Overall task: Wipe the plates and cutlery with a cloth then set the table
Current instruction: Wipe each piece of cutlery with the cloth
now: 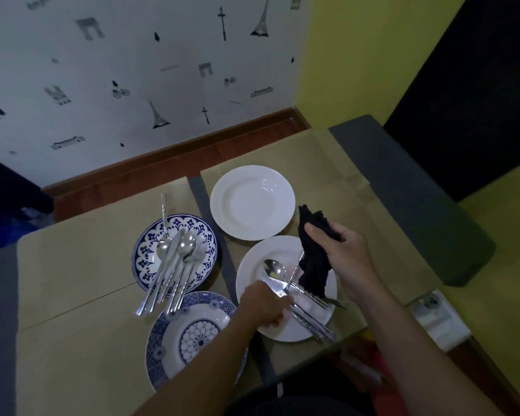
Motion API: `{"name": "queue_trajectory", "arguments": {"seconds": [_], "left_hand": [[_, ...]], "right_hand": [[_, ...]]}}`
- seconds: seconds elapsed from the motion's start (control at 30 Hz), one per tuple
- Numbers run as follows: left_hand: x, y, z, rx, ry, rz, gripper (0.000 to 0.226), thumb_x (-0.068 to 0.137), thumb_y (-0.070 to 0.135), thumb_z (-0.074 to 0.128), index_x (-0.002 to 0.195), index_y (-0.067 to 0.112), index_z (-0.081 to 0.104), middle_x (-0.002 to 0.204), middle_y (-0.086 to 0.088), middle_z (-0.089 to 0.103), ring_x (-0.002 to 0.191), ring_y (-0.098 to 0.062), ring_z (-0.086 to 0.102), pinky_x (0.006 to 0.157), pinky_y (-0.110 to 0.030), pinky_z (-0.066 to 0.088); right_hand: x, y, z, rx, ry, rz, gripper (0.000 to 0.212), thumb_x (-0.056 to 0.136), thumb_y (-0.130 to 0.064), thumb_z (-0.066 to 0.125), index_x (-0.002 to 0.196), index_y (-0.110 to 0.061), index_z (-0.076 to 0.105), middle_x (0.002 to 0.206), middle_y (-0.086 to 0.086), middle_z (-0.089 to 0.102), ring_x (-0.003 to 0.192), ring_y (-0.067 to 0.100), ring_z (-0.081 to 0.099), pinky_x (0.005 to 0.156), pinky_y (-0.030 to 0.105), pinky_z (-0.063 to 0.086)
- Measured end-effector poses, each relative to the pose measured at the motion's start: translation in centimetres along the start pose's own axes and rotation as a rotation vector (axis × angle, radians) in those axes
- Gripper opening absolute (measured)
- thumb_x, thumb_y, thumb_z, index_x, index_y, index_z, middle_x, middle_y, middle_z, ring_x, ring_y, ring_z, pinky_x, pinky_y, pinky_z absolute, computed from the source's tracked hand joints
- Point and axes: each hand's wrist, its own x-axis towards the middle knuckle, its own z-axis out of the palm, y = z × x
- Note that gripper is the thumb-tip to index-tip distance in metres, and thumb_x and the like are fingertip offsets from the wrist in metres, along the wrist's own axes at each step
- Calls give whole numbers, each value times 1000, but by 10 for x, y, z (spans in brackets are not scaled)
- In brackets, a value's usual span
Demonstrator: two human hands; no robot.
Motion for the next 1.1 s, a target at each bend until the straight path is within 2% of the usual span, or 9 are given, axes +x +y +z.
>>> {"name": "queue_trajectory", "arguments": {"seconds": [0.2,0.33,0.4,0.47,0.53,0.6,0.77,0.93,1.1], "left_hand": [[0,0,22,22,-9,-19,28,87,35,70,73,11,72,78,-6,75,75,-19,72,81,-33,59],[-1,0,18,-97,-18,-102,23,88,27,72,71,11,75,65,1,73,54,-5,66,52,-11,49],[2,-5,16,-156,-16,-130,23,86,25,74,69,10,74,54,5,68,46,-1,63,50,-9,45],[0,-9,13,-211,-26,-152,21,84,22,75,71,6,75,55,3,70,51,-5,68,58,-16,55],[-1,-12,10,-265,-64,-158,21,82,19,76,78,-2,76,68,-10,75,66,-21,75,75,-34,63],[-5,-13,6,-315,-72,-172,20,84,11,75,83,-9,75,75,-19,75,68,-28,75,75,-41,63],[-8,-18,-7,-369,44,-91,16,86,8,72,75,-3,74,68,-16,73,60,-23,73,64,-36,63],[-10,-4,-30,-472,122,100,17,93,16,67,80,6,71,74,-15,73,69,-26,74,72,-43,64],[-23,22,-57,-478,184,356,18,98,19,63,90,4,69,74,-6,67,62,-17,66,67,-36,61]], "right_hand": [[-2,6,-12,-2,-5,8,9,91,-15,78,85,-20,83,82,16,74,64,33,69,64,50,64],[1,6,-14,-15,-8,24,8,90,-17,79,85,-20,83,90,23,76,68,37,69,70,57,64],[3,6,-14,-26,-23,36,5,90,-17,79,88,-17,83,91,24,76,67,37,69,72,58,63],[4,5,-13,-41,-43,59,7,91,-18,78,93,-12,82,92,26,75,68,38,69,71,54,63],[4,3,-10,-61,-67,82,12,91,-18,78,98,-8,80,90,27,75,67,38,69,64,46,64],[4,1,-7,-66,-76,94,14,92,-17,77,100,-6,79,89,28,73,65,36,69,58,38,62],[6,3,2,-106,-90,98,13,92,-17,77,101,-9,80,93,21,77,68,24,70,52,24,54],[10,11,12,-171,-135,133,13,91,-22,78,99,-12,82,91,17,79,73,26,73,76,42,62],[9,11,26,-228,-152,99,13,94,-21,74,97,-10,81,79,11,78,66,19,71,60,28,57]]}}
